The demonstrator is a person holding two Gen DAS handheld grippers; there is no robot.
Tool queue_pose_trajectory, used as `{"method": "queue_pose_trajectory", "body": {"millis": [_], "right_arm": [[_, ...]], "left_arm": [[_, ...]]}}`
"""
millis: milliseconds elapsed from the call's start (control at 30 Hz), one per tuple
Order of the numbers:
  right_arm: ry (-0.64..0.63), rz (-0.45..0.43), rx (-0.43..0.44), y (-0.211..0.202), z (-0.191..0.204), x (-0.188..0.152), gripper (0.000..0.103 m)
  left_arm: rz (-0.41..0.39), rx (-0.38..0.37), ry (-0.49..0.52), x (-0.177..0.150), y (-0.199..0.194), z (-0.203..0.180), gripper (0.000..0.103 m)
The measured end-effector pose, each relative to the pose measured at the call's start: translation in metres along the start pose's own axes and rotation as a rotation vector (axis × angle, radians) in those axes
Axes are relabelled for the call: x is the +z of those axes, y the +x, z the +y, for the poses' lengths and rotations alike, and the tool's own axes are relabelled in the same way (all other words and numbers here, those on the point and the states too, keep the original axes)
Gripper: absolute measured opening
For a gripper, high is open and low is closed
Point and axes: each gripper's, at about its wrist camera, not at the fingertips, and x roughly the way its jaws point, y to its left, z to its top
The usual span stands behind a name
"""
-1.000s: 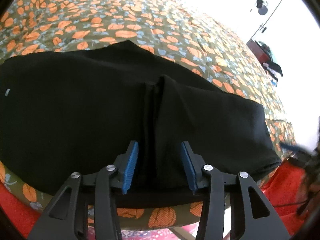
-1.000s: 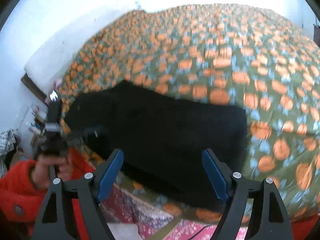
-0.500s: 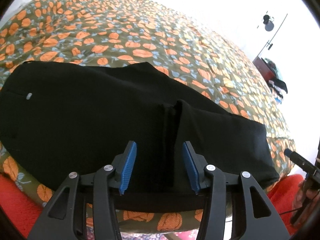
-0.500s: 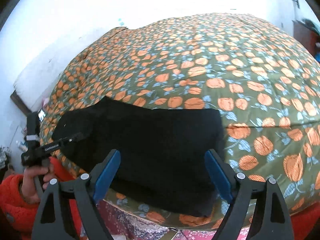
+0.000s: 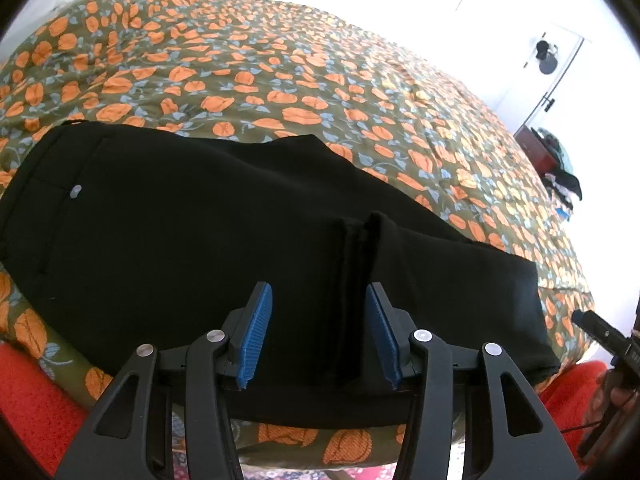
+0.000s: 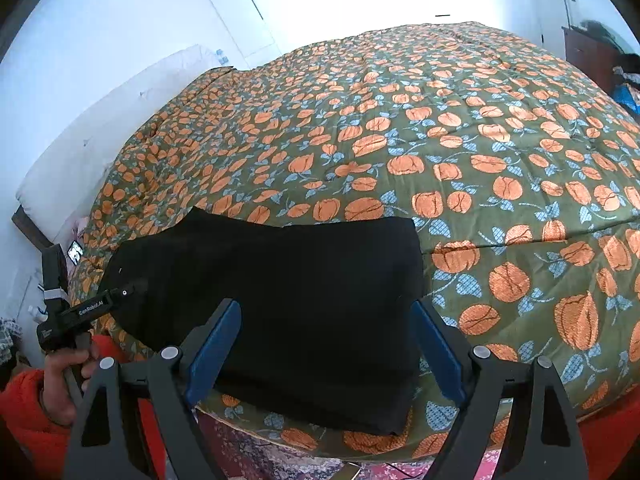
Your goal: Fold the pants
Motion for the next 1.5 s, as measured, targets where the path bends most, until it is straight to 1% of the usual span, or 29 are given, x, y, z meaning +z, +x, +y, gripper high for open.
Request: {"method": "queue_pose_trajectory", "body": {"millis": [1133, 1267, 1367, 1433, 1500], "right_arm": [[0.047, 0.007, -0.004, 0.002, -0.009, -0.002, 0.086], [0.048, 0.007, -0.006, 0.002, -0.009, -0.002, 0.086], [0.056, 0.005, -0.002, 0.002, -0.010, -0.001, 0.086], [0.061, 0.006, 0.002, 0.003, -0.010, 0.000, 0.086], [0.067, 0.007, 0.010, 0.005, -0.010, 0.002, 0.086]], "left_arm": [[-0.009, 0.015, -0.022, 0.002, -0.001, 0.008, 0.052], [-0.026, 0.021, -0.023, 0.002, -0.006, 0.012, 0.052], [-0.047, 0.039, -0.047, 0.003, -0.014, 0.025, 0.052], [-0.068, 0.060, -0.094, 0.005, -0.023, 0.044, 0.052], [-0.106, 0.067, -0.183, 0.007, -0.036, 0.071, 0.052]]}}
